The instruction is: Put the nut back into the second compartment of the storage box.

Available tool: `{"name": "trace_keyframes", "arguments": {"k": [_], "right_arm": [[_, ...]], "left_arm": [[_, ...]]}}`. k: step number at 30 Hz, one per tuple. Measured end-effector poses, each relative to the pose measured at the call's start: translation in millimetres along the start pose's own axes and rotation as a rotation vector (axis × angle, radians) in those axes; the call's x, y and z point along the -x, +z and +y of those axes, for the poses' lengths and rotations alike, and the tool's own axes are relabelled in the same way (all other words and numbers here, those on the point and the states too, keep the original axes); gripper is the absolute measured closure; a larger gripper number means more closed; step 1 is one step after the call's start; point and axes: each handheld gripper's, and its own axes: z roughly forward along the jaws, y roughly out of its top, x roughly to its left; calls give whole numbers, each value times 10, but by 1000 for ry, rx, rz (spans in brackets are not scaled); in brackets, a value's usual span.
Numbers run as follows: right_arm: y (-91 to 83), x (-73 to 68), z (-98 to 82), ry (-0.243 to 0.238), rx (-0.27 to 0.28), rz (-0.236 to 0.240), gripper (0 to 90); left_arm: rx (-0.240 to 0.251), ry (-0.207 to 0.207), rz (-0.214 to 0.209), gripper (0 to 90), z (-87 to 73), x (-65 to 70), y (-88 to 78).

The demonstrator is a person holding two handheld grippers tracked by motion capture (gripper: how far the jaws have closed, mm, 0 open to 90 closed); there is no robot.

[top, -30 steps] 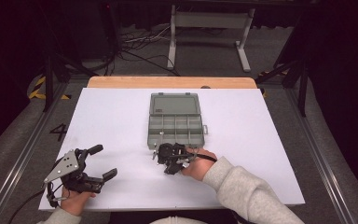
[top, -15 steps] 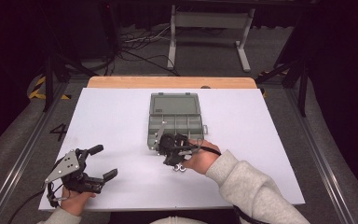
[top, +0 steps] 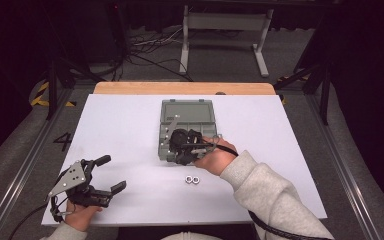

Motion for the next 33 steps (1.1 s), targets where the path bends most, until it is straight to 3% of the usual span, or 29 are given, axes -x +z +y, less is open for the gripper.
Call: {"name": "trace_keyframes", "arguments": {"k": [10,21,25,33], "right_arm": [[-71,222,71,29,19,-39,700],[-101,625,115,91,15,-113,700],[-88,784,122,131,29,-133,700],[31,968,159,158,14,-154,700]], "left_arm": [[-8,20,5,35,1,11,2],[-10,21,3,45,-1,5,-1],[-10,23,2,45,-2,2,2],[-16,18,0,46,-12,-3,6]]}}
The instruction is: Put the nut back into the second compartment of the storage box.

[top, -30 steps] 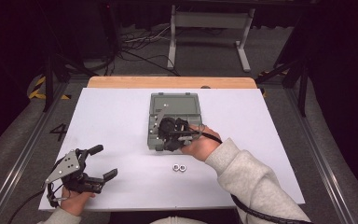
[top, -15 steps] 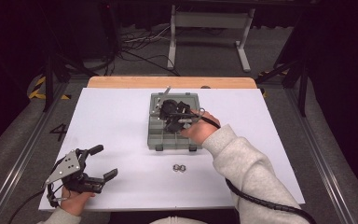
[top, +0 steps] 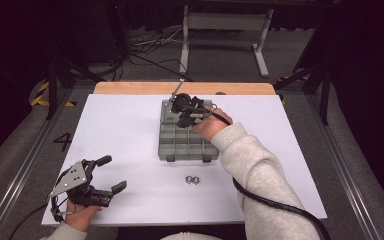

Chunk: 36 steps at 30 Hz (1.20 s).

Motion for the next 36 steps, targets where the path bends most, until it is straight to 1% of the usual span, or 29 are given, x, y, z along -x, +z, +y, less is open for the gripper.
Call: {"name": "trace_keyframes", "arguments": {"k": [4,5,6,10,13,15,16,18,20,21,23,27,32,34,35,36], "right_arm": [[68,63,-5,28,14,7,699],[99,73,-14,42,21,16,699],[99,73,-14,42,21,16,699],[239,106,-79,58,20,27,699],[318,130,-123,74,20,30,698],[348,138,-135,77,22,29,698],[395,157,-151,90,20,40,698],[425,159,-165,89,15,42,698],[462,153,-185,96,10,48,697],[462,153,-185,96,10,48,697],[506,155,-217,93,4,51,698],[543,152,-241,108,13,55,697],[633,113,-259,99,-2,67,695],[642,114,-266,104,4,72,691],[635,114,-267,102,4,68,684],[614,114,-268,101,13,61,641]], "left_arm": [[-3,0,-5,46,0,-5,-5],[-3,0,-5,46,0,-5,-5],[-2,0,-4,46,0,-5,-6],[-3,1,-3,46,-1,-8,-8],[-3,-6,-4,46,-5,-5,-3],[-3,-1,-6,46,-6,-11,6],[1,-4,-4,46,-10,-4,14],[-7,3,-4,46,-5,-6,9],[-5,-1,-4,46,-7,-2,11],[-6,4,-2,46,-6,-6,9],[-4,1,-5,46,-11,-8,13],[-7,-1,-11,46,-10,-1,17],[-13,3,-10,46,-8,-3,16],[-11,2,-11,45,-9,-2,16],[-11,2,-11,46,-9,-2,16],[-9,0,-10,46,-9,1,15]]}}
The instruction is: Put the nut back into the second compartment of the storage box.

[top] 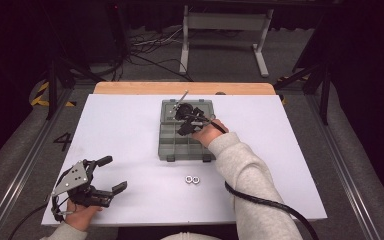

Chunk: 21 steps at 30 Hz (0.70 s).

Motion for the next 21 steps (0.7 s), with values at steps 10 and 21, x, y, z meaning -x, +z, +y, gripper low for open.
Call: {"name": "trace_keyframes", "arguments": {"k": [10,21], "right_arm": [[-368,-76,11,15,78,-3,285],[-817,-480,-119,-97,137,21,184]], "left_arm": [[6,6,6,45,8,-2,-6],[1,2,2,44,11,0,3]]}}
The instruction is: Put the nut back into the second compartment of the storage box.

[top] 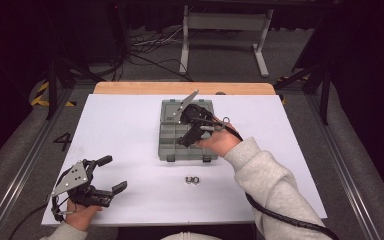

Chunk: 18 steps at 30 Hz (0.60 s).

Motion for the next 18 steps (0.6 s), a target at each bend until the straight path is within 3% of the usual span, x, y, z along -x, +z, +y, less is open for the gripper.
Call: {"name": "trace_keyframes", "arguments": {"k": [4,9,18], "right_arm": [[-133,-222,-49,-37,-1,8,181],[-168,-370,-100,-72,-4,22,183],[21,-578,-259,-95,-64,71,228]], "left_arm": [[1,3,0,43,3,2,8],[3,2,-1,43,4,4,10],[-15,28,2,43,13,21,16]]}}
